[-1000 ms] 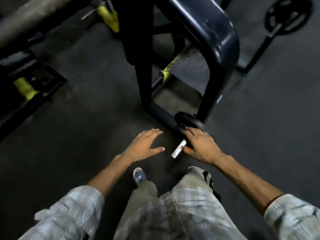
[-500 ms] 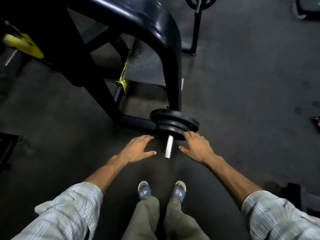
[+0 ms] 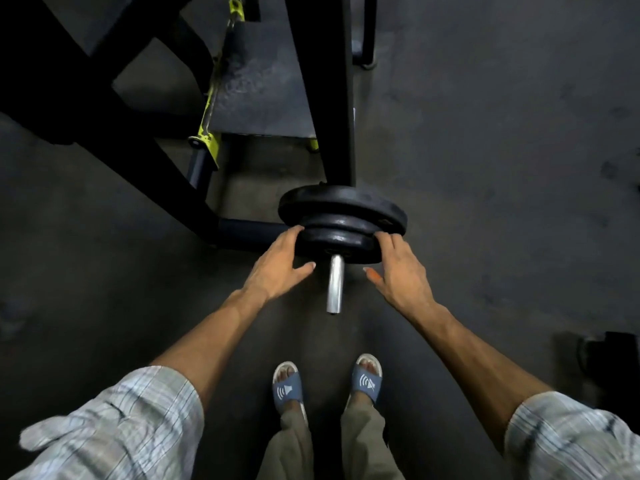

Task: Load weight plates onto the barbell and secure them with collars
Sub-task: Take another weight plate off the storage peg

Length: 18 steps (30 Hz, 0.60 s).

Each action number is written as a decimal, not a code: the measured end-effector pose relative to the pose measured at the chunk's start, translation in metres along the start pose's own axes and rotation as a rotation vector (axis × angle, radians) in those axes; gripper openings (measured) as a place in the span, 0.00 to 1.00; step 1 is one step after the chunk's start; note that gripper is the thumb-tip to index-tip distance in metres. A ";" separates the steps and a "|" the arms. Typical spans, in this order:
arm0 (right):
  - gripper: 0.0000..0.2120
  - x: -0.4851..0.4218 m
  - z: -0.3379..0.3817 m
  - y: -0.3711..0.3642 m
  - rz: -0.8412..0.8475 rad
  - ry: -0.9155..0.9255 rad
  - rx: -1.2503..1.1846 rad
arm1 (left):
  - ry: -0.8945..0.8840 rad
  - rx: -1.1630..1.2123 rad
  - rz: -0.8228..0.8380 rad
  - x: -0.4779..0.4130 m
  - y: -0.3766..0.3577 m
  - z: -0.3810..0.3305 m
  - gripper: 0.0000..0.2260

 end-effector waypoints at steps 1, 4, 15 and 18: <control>0.29 -0.003 -0.001 -0.001 -0.029 0.006 -0.010 | -0.003 0.010 -0.031 -0.004 0.002 0.001 0.35; 0.25 -0.014 0.000 -0.003 -0.084 0.017 -0.017 | -0.013 0.016 -0.091 -0.014 0.008 -0.002 0.27; 0.20 0.033 0.003 -0.035 0.131 0.093 0.088 | -0.141 -0.198 0.066 0.017 -0.022 -0.001 0.18; 0.22 0.059 0.004 -0.057 0.185 0.044 0.077 | -0.168 -0.211 0.105 0.041 -0.041 0.004 0.19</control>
Point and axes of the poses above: each hand's wrist, its own x-axis away from the middle knuckle, its own y-axis out of the back of the hand, z = x × y, the point moved 10 cm from there along -x, towards the middle knuckle, and after that the axes turned 8 degrees about -x, right-handed, at the moved point
